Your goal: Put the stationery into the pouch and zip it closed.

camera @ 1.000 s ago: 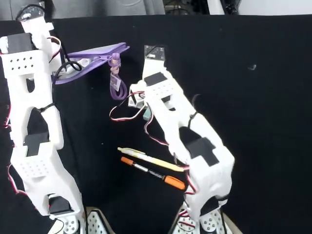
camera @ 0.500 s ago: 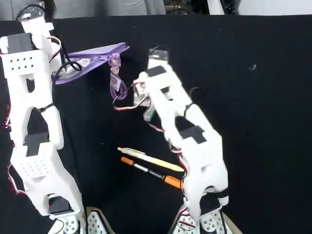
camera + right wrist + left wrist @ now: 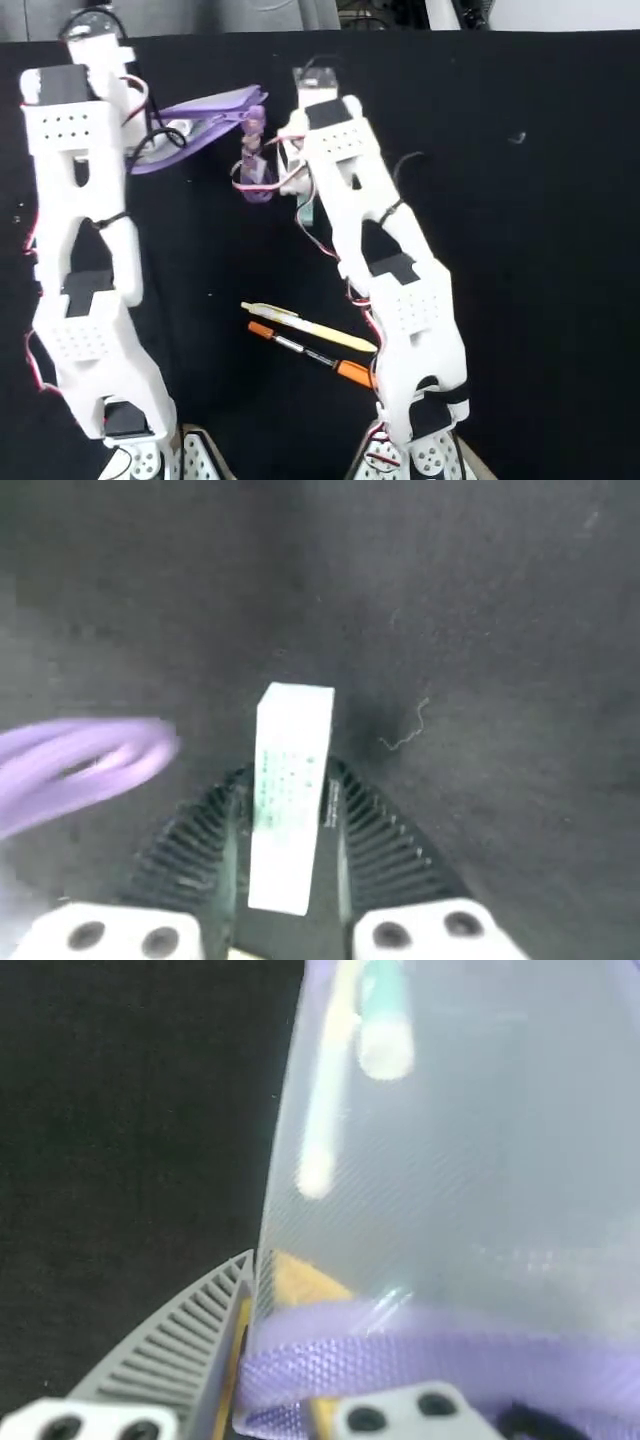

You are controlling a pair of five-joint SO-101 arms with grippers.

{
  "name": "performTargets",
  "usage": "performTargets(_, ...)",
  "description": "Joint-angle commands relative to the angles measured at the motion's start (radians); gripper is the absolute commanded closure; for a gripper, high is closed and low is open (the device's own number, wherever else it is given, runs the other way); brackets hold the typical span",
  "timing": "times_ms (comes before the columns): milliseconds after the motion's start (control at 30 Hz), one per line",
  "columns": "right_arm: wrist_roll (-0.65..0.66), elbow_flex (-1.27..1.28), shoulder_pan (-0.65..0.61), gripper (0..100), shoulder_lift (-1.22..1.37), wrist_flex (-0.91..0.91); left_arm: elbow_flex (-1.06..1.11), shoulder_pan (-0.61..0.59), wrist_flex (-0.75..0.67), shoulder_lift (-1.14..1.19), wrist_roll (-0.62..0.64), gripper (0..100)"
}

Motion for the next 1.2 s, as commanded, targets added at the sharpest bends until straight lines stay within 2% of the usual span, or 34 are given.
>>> performTargets(0, 0.015, -0.255, 0.005, 98.8, -0.019, 0.143, -0.039, 0.058, 0.02, 0.011, 0.046, 97)
performTargets(167, 0.017, -0.429, 0.041, 98.8, -0.024, 0.218, -0.038, 0.068, 0.02, 0.011, 0.052, 97)
performTargets(333, 0.015, -0.438, 0.086, 98.8, -0.117, 0.218, -0.036, 0.068, 0.02, 0.012, 0.052, 97)
performTargets(800, 0.008, -0.176, 0.041, 98.8, -0.613, 0.213, -0.035, 0.114, 0.021, 0.012, 0.055, 97)
performTargets(1167, 0.017, 0.012, 0.052, 98.8, -0.974, 0.173, -0.036, 0.232, 0.021, -0.077, 0.055, 97)
